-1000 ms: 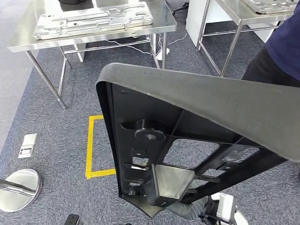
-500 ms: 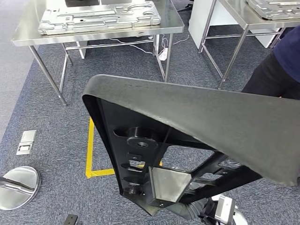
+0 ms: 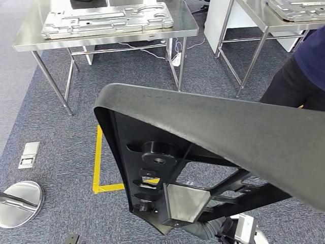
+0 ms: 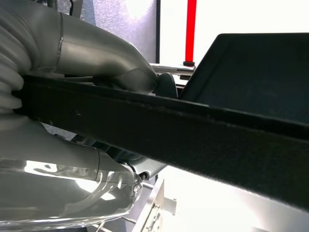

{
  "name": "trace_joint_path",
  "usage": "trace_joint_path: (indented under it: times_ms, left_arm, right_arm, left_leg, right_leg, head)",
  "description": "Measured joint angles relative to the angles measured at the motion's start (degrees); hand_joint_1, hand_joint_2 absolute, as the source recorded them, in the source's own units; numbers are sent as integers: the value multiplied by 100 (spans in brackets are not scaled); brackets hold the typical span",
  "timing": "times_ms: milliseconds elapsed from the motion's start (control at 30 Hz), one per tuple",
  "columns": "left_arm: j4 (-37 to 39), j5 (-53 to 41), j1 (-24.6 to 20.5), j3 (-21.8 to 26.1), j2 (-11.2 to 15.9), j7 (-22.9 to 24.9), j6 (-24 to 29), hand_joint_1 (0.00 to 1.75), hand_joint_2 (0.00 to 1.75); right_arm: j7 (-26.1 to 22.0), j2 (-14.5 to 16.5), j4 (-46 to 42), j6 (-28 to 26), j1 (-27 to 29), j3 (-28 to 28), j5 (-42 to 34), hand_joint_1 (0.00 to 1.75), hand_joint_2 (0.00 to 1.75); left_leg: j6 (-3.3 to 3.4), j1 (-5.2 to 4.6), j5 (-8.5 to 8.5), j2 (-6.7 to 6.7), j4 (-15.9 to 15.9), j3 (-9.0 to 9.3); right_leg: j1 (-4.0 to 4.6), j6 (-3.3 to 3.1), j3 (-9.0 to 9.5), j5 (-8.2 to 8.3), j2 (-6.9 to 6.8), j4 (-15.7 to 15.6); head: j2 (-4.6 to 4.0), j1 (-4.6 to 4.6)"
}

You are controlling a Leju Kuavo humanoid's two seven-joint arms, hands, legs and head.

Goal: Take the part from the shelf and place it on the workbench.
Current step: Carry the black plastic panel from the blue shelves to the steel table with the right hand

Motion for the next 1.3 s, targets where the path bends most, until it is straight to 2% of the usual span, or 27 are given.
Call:
trace_joint_path:
  times_ms: [833, 867, 933, 967, 1033, 1100, 1133, 1167, 1200, 1233, 1267, 1300]
  left_arm:
    - [0, -9, 9, 68, 0, -33, -69, 0, 0]
    - [0, -9, 8, 68, 0, -37, -69, 0, 0]
    - [0, -8, 6, 69, 0, -47, -69, 0, 0]
    - [0, -8, 2, 70, -2, -50, -69, 0, 0]
    - [-1, -8, -12, 71, -5, -56, -69, 0, 0]
    - [-1, -8, -17, 72, -6, -58, -69, 0, 0]
    - [0, -8, -12, 72, -7, -60, -70, 0, 0]
    - [0, -8, -6, 72, -7, -61, -70, 0, 0]
    - [0, -8, -2, 73, -7, -62, -71, 0, 0]
    - [0, -8, -2, 73, -7, -63, -72, 0, 0]
    - [-1, -8, -4, 74, 0, -66, -72, 0, 0]
    - [-1, -8, -8, 75, 8, -68, -72, 0, 0]
  right_arm:
    - [-22, 14, 0, 25, -1, 0, -3, 175, 175]
    - [-22, 15, -1, 32, -1, 0, -3, 175, 175]
    - [-23, 29, -10, 46, -1, -2, -2, 175, 175]
    - [-27, 37, -18, 53, -4, -2, -1, 175, 175]
    - [-33, 44, -29, 61, -7, -4, 1, 175, 175]
    - [-32, 44, -31, 67, 5, -4, 3, 175, 175]
    - [-30, 44, -30, 69, 14, -4, 5, 175, 175]
    - [-29, 44, -30, 72, 19, -4, 6, 175, 175]
    - [-30, 44, -31, 74, 20, -4, 8, 175, 175]
    - [-30, 44, -31, 74, 19, -4, 9, 175, 175]
    - [-28, 44, -27, 75, 19, -3, 10, 175, 175]
    - [-28, 45, -27, 75, 23, -3, 11, 175, 175]
  left_leg:
    - [0, 0, 0, 0, 0, 1]
    - [13, -5, -7, -1, 5, -1]
    - [89, -7, 32, 1, -109, 72]
    - [144, 5, 69, 5, -202, 133]
    - [206, 43, 141, 14, -358, 236]
    - [210, 57, 144, 10, -372, 249]
    - [195, 66, 133, 6, -367, 253]
    - [166, 83, 114, 1, -353, 259]
    - [121, 111, 85, -7, -325, 266]
    - [59, 147, 42, -16, -274, 271]
    - [-16, 169, -12, -29, -210, 263]
    - [-89, 179, -69, -42, -132, 245]
  right_leg:
    - [1, 0, 2, 0, 0, 0]
    - [-12, 16, 8, 11, -2, -24]
    - [-19, 59, 57, 21, 0, -74]
    - [-22, 68, 55, -26, 25, -26]
    - [-17, 39, -121, -289, 108, 412]
    - [-35, 43, -487, -585, 155, 1084]
    - [-52, 64, -623, -617, 159, 1296]
    - [-73, 97, -676, -536, 159, 1328]
    - [-100, 138, -627, -348, 157, 1151]
    - [-137, 190, -502, -112, 157, 815]
    - [-158, 242, -375, 40, 172, 515]
    - [-173, 245, -288, 122, 194, 296]
  head:
    - [0, 0]
    - [0, 0]
    - [0, -1]
    - [0, 0]
    - [0, 5]
    - [0, 7]
    - [0, 7]
    - [0, 6]
    - [0, 7]
    - [0, 7]
    - [0, 11]
    - [1, 20]
